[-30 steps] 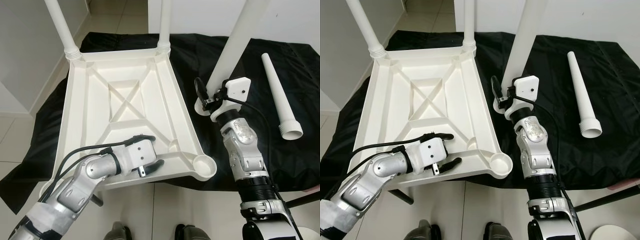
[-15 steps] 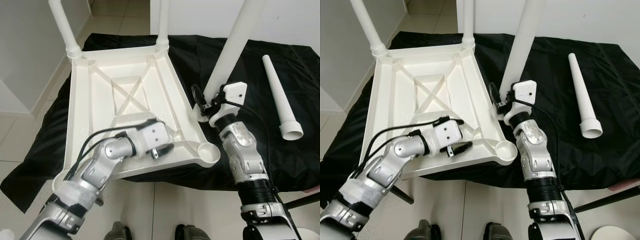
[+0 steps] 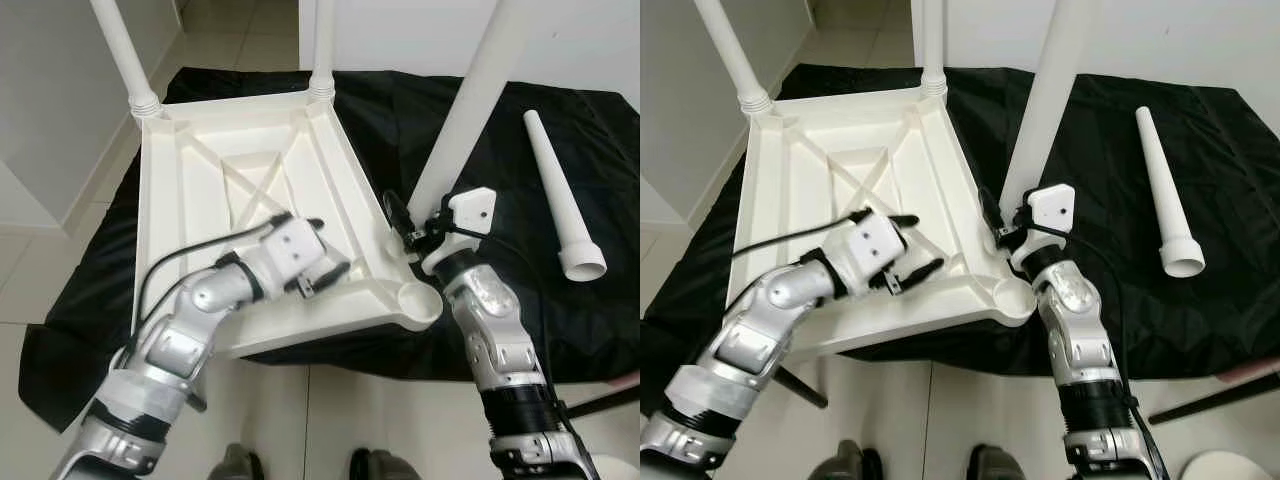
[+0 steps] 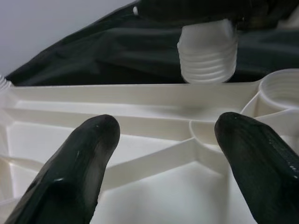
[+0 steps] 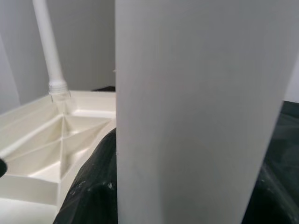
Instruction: Building children table
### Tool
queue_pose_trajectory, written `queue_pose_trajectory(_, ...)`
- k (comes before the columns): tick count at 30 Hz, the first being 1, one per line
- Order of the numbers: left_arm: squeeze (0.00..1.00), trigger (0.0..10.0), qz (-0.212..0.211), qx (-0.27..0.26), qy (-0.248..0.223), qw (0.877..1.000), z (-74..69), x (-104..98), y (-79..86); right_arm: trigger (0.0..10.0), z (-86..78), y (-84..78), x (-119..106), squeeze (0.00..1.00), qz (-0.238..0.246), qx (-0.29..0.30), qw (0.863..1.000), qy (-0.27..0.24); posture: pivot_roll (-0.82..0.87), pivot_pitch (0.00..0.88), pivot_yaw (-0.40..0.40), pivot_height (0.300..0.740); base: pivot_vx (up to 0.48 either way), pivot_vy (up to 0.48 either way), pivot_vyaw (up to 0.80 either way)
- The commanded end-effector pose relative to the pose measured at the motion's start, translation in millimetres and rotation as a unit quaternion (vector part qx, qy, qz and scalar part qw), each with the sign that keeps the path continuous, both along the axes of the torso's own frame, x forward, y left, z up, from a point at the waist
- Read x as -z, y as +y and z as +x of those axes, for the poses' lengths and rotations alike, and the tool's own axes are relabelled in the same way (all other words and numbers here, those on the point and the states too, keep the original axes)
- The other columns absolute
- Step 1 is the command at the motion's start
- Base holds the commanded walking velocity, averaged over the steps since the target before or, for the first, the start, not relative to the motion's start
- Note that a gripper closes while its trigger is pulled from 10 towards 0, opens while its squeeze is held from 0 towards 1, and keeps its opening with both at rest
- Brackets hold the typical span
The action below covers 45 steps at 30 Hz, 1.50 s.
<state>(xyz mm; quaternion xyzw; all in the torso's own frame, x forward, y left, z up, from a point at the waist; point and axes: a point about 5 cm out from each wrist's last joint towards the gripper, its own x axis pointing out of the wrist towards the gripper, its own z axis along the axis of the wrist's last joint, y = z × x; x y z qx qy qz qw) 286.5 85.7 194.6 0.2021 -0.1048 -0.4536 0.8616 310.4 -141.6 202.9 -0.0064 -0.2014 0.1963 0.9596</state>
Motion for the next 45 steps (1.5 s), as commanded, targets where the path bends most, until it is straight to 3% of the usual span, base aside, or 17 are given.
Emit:
queue_pose_trajectory(1, 0.00, 10.0, -0.005, 0.052, 0.030, 0.998, -14.6, 1.4, 0.9, 10.0, -4.8, 1.2, -1.6, 0.00, 0.011, -0.007, 1.000, -0.010, -0.03, 0.120, 0.004, 0.740, 0.000, 0.000, 0.00)
queue_pose_trajectory(5, 0.00, 10.0, 0.008, 0.086, 0.052, 0.995, -27.8, 8.4, -1.5, 10.0, -5.4, 0.8, -2.7, 0.00, 0.019, -0.005, 1.000, -0.012, -0.03, 0.118, 0.003, 0.740, 0.000, 0.000, 0.00)
queue_pose_trajectory(7, 0.00, 10.0, 0.051, 0.092, 0.055, 0.993, -33.1, 22.5, -3.2, 10.0, -4.3, 1.1, -3.4, 0.00, 0.018, -0.007, 1.000, -0.012, -0.03, 0.115, 0.000, 0.740, 0.000, 0.000, 0.00)
queue_pose_trajectory(8, 0.00, 10.0, 0.051, 0.092, 0.055, 0.993, -33.1, 22.5, -3.2, 10.0, -4.3, 1.1, -3.4, 0.00, 0.018, -0.007, 1.000, -0.012, -0.03, 0.115, 0.000, 0.740, 0.000, 0.000, 0.00)
queue_pose_trajectory(9, 0.00, 10.0, 0.078, 0.071, 0.063, 0.992, -30.1, 34.6, -3.7, 10.0, -3.0, 1.5, -4.3, 0.00, 0.014, -0.009, 1.000, -0.014, -0.03, 0.112, -0.001, 0.740, 0.000, 0.000, 0.00)
queue_pose_trajectory(12, 0.00, 10.0, 0.089, 0.063, 0.063, 0.992, -28.1, 37.8, -3.5, 10.0, -2.6, 1.5, -5.1, 0.00, 0.012, -0.010, 1.000, -0.015, -0.03, 0.112, -0.001, 0.740, 0.000, 0.000, 0.00)
queue_pose_trajectory(16, 0.00, 10.0, 0.131, 0.005, 0.058, 0.990, -13.3, 44.8, 0.2, 10.0, -1.9, -2.3, -9.1, 0.00, 0.007, -0.010, 1.000, -0.021, -0.04, 0.101, 0.002, 0.740, 0.000, 0.000, 0.00)
queue_pose_trajectory(20, 0.00, 10.0, 0.138, -0.023, 0.048, 0.989, -5.2, 44.0, 1.6, 10.0, -2.2, -4.2, -9.7, 0.00, 0.006, -0.009, 1.000, -0.022, -0.05, 0.097, 0.002, 0.740, 0.000, 0.000, 0.00)
queue_pose_trajectory(21, 0.00, 10.0, 0.132, -0.050, 0.044, 0.989, 3.3, 41.1, 2.3, 10.0, -3.2, -5.1, -8.9, 0.00, 0.005, -0.009, 1.000, -0.021, -0.05, 0.094, 0.005, 0.740, 0.000, 0.000, 0.00)
queue_pose_trajectory(25, 0.00, 10.0, 0.119, -0.083, 0.029, 0.989, 14.5, 33.7, 3.4, 10.0, -6.7, -5.8, -1.5, 0.00, 0.004, -0.006, 1.000, -0.011, -0.06, 0.093, 0.009, 0.740, 0.000, 0.000, 0.00)
queue_pose_trajectory(30, 0.00, 10.0, 0.117, -0.078, 0.021, 0.990, 14.6, 30.8, 3.4, 10.0, -8.7, -6.2, 2.5, 0.00, 0.004, -0.004, 1.000, -0.005, -0.06, 0.094, 0.013, 0.740, 0.000, 0.000, 0.00)
queue_pose_trajectory(35, 0.00, 10.0, 0.062, -0.034, 0.031, 0.997, 3.0, 20.3, -1.9, 10.0, -11.2, -9.4, 7.7, 0.00, 0.001, 0.001, 1.000, 0.006, -0.06, 0.099, 0.018, 0.740, 0.000, 0.000, 0.00)
queue_pose_trajectory(37, 0.00, 10.0, 0.017, -0.002, 0.054, 0.998, -5.1, 13.4, -5.0, 10.0, -11.5, -12.8, 8.2, 0.00, -0.006, 0.006, 1.000, 0.008, -0.06, 0.101, 0.018, 0.740, 0.000, 0.000, 0.00)
queue_pose_trajectory(39, 0.00, 10.0, 0.017, -0.002, 0.054, 0.998, -5.1, 13.4, -5.0, 10.0, -11.5, -12.8, 8.2, 0.00, -0.006, 0.006, 1.000, 0.008, -0.06, 0.101, 0.018, 0.740, 0.000, 0.000, 0.00)
queue_pose_trajectory(45, 0.00, 10.0, -0.039, 0.038, 0.081, 0.995, -17.0, 0.5, -8.7, 10.0, -16.8, -17.2, 12.7, 0.00, -0.032, 0.005, 0.999, 0.014, -0.06, 0.104, 0.010, 0.740, 0.000, 0.000, 0.00)
